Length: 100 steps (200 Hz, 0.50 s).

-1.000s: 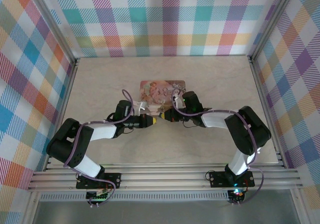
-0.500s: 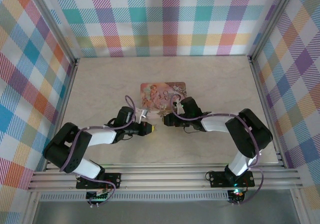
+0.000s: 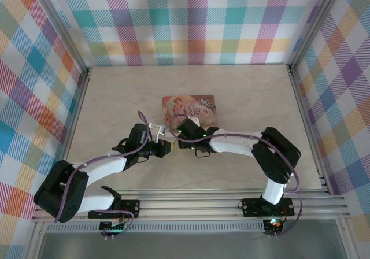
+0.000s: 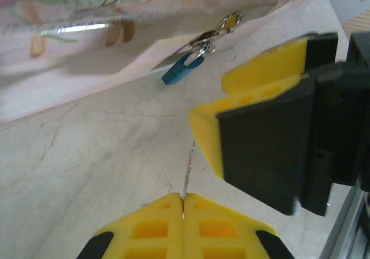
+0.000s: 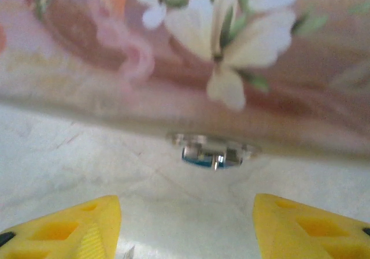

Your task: Unlock the padlock with the key

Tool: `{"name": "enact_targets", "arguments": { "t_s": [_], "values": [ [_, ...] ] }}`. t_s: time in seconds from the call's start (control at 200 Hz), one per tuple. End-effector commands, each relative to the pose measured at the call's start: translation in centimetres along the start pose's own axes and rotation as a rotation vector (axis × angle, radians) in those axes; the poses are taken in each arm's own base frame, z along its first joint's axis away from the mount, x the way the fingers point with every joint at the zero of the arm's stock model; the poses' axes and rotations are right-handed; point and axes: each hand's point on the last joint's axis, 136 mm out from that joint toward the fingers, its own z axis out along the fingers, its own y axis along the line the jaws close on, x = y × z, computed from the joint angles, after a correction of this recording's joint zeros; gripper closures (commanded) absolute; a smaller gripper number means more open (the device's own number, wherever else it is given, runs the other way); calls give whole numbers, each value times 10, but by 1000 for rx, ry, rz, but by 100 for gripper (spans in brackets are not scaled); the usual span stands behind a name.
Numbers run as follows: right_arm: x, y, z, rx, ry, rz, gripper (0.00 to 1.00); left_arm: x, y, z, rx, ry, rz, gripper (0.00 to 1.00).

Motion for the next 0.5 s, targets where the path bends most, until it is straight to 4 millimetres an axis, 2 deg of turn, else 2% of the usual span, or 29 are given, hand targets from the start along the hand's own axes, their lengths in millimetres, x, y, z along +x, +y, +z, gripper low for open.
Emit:
{"name": "enact_targets", "arguments": {
  "t_s": [0.0, 0.495],
  "values": [
    [-2, -19, 7, 127, -4, 12, 39, 11, 2, -4, -21, 20, 15, 100],
    [-21, -13, 22, 136, -52, 25, 45, 13, -2, -13, -10, 4, 23, 100]
  ]
}}
